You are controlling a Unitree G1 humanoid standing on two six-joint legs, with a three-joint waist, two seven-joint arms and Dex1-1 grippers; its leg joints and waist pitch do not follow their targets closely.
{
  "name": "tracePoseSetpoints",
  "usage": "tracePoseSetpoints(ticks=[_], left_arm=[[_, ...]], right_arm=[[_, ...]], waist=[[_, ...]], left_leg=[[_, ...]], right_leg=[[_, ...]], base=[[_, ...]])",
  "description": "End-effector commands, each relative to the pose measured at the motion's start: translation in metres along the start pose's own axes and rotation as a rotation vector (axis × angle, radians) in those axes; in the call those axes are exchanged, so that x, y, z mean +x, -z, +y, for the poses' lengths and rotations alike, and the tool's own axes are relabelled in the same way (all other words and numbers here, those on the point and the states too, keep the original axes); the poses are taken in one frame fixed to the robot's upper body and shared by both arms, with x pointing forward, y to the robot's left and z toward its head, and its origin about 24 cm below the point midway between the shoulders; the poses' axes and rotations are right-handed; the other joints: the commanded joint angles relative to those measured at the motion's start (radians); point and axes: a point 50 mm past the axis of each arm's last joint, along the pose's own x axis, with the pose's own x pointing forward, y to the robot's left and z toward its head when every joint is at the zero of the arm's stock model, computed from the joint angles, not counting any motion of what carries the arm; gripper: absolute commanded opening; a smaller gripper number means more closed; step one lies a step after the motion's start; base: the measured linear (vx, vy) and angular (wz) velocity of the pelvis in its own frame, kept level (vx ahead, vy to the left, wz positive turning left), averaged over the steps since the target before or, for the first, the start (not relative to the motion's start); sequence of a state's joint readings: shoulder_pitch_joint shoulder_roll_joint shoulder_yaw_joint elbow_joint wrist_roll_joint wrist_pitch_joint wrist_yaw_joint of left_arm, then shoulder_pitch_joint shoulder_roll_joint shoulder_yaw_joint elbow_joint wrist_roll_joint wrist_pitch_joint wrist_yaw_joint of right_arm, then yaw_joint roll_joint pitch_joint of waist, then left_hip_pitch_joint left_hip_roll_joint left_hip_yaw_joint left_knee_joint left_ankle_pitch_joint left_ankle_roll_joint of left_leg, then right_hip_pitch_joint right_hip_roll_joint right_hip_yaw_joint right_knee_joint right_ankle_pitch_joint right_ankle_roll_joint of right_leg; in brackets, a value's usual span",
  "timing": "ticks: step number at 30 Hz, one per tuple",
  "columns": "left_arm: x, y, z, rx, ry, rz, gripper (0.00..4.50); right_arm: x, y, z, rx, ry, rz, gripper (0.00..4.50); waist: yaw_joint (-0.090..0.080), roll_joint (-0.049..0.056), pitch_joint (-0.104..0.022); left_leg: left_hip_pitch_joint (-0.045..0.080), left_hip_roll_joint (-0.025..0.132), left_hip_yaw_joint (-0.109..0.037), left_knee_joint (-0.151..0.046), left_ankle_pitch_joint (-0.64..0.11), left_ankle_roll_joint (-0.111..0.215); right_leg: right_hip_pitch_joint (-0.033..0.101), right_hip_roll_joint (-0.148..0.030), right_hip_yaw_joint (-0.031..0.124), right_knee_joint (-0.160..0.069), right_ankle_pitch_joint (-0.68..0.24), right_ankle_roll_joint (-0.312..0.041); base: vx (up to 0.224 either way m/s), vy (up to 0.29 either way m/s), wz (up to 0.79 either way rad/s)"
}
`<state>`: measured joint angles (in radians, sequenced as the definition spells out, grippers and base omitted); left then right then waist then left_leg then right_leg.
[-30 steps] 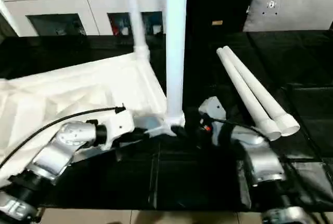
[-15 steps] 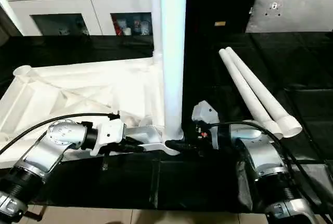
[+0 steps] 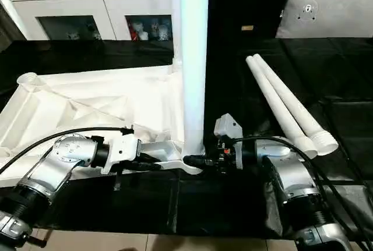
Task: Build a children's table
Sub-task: Rotate leg to tighten
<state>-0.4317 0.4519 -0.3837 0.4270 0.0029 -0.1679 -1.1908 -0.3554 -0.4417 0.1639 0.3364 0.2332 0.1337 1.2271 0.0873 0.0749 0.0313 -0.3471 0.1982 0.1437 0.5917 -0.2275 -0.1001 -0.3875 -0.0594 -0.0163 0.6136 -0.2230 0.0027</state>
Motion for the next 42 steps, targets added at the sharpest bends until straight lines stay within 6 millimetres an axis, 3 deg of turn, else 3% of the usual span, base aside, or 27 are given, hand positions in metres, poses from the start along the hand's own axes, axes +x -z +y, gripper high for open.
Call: tracePoseSetpoints(ticks=[1,3,4,6,8,9,12,14,16,17,18,22,26,32,36,40,42], left_arm=[[0.012,0.018,-0.019,-0.108,0.069,0.082,0.00],[0.016,0.011,-0.012,-0.188,-0.045,0.048,0.00],[0.019,0.006,-0.008,-0.215,-0.102,0.023,0.00],[0.021,0.003,-0.005,-0.232,-0.140,0.007,0.00],[0.037,-0.015,0.005,-0.313,-0.250,-0.067,0.00],[0.040,-0.018,0.006,-0.323,-0.265,-0.075,0.00],[0.059,-0.034,0.015,-0.352,-0.343,-0.094,0.00],[0.069,-0.043,0.019,-0.351,-0.389,-0.079,0.00],[0.072,-0.047,0.021,-0.332,-0.402,-0.071,0.00],[0.072,-0.048,0.021,-0.325,-0.402,-0.069,0.00],[0.071,-0.047,0.021,-0.317,-0.399,-0.059,0.00],[0.063,-0.040,0.021,-0.305,-0.404,-0.011,0.00],[0.051,-0.032,0.021,-0.258,-0.386,0.028,0.00],[0.027,-0.008,0.009,-0.174,-0.244,0.119,0.00],[0.019,-0.005,0.006,-0.147,-0.182,0.109,0.00],[0.013,-0.004,0.001,-0.113,-0.080,0.108,0.00],[0.009,-0.002,-0.003,-0.095,-0.009,0.112,0.00]], right_arm=[[0.013,0.001,0.005,0.027,0.004,0.007,2.69],[0.029,-0.001,0.005,0.057,0.084,0.014,2.66],[0.037,-0.003,0.006,0.075,0.113,-0.006,2.66],[0.042,-0.004,0.006,0.088,0.130,-0.021,2.66],[0.069,-0.008,0.006,0.188,0.255,-0.089,2.65],[0.073,-0.009,0.005,0.202,0.277,-0.097,2.65],[0.095,-0.011,0.001,0.244,0.384,-0.107,2.65],[0.104,-0.015,-0.004,0.246,0.461,-0.099,2.65],[0.107,-0.018,-0.005,0.256,0.472,-0.108,2.65],[0.107,-0.019,-0.005,0.258,0.469,-0.111,3.00],[0.105,-0.019,-0.006,0.263,0.471,-0.123,3.35],[0.093,-0.020,-0.008,0.243,0.502,-0.164,3.71],[0.076,-0.018,-0.010,0.215,0.510,-0.200,3.96],[0.032,-0.011,-0.008,0.109,0.389,-0.189,4.42],[0.016,-0.006,-0.006,0.060,0.311,-0.119,4.42],[0.006,-0.006,-0.008,-0.009,0.255,-0.056,4.42],[0.002,-0.008,-0.009,-0.062,0.212,-0.015,4.42]], waist=[[-0.006,-0.018,-0.051],[-0.009,-0.016,-0.047],[-0.017,-0.020,-0.040],[-0.024,-0.020,-0.034],[-0.037,-0.024,-0.030],[-0.043,-0.023,-0.031],[-0.059,-0.025,-0.030],[-0.058,-0.023,-0.033],[-0.057,-0.024,-0.037],[-0.056,-0.024,-0.039],[-0.052,-0.020,-0.042],[-0.051,-0.016,-0.050],[-0.050,-0.017,-0.054],[-0.043,-0.019,-0.052],[-0.038,-0.020,-0.051],[-0.036,-0.017,-0.052],[-0.030,-0.020,-0.053]], left_leg=[[-0.007,0.019,0.014,-0.061,-0.031,0.068],[-0.006,0.019,0.014,-0.064,-0.045,0.057],[-0.002,0.016,0.015,-0.073,-0.107,0.030],[-0.002,0.014,0.014,-0.078,-0.152,0.013],[-0.002,0.013,0.010,-0.087,-0.201,-0.009],[-0.005,0.014,0.007,-0.089,-0.198,-0.013],[-0.004,0.012,0.008,-0.087,-0.199,-0.014],[-0.005,0.008,0.009,-0.083,-0.178,-0.002],[-0.007,0.008,0.011,-0.079,-0.144,0.008],[-0.009,0.008,0.010,-0.078,-0.129,0.011],[-0.008,0.008,0.010,-0.075,-0.099,0.019],[-0.011,0.008,0.010,-0.067,-0.034,0.038],[-0.017,0.007,0.011,-0.062,-0.001,0.063],[-0.016,0.011,0.013,-0.061,-0.024,0.080],[-0.014,0.013,0.014,-0.061,-0.045,0.078],[-0.015,0.012,0.014,-0.058,-0.020,0.086],[-0.014,0.011,0.016,-0.056,-0.019,0.092]], right_leg=[[0.052,-0.054,0.024,-0.051,0.065,-0.256],[0.049,-0.054,0.023,-0.056,0.036,-0.252],[0.047,-0.054,0.026,-0.067,-0.076,-0.234],[0.046,-0.056,0.027,-0.077,-0.175,-0.220],[0.043,-0.058,0.029,-0.087,-0.315,-0.187],[0.044,-0.059,0.030,-0.088,-0.326,-0.174],[0.039,-0.056,0.031,-0.090,-0.300,-0.182],[0.040,-0.057,0.033,-0.092,-0.292,-0.178],[0.043,-0.055,0.033,-0.089,-0.224,-0.185],[0.046,-0.055,0.032,-0.087,-0.199,-0.188],[0.046,-0.053,0.031,-0.082,-0.136,-0.195],[0.054,-0.051,0.029,-0.066,0.047,-0.228],[0.057,-0.050,0.026,-0.057,0.145,-0.244],[0.057,-0.050,0.025,-0.057,0.138,-0.248],[0.055,-0.050,0.025,-0.058,0.092,-0.255],[0.054,-0.051,0.025,-0.053,0.125,-0.267],[0.054,-0.050,0.024,-0.053,0.124,-0.271]], base=[[0.000,0.000,0.00],[0.000,0.000,0.00],[0.000,0.000,0.00],[0.000,0.000,0.00],[0.000,0.000,0.00],[0.000,0.000,0.00],[0.000,0.000,0.00],[0.000,0.000,0.00],[0.000,0.000,0.00],[0.000,0.000,0.00],[0.000,0.000,0.00],[0.000,0.000,0.00],[0.000,0.000,0.00],[0.000,0.000,0.00],[0.000,0.000,0.00],[0.000,0.000,0.00],[0.000,0.000,0.00]])
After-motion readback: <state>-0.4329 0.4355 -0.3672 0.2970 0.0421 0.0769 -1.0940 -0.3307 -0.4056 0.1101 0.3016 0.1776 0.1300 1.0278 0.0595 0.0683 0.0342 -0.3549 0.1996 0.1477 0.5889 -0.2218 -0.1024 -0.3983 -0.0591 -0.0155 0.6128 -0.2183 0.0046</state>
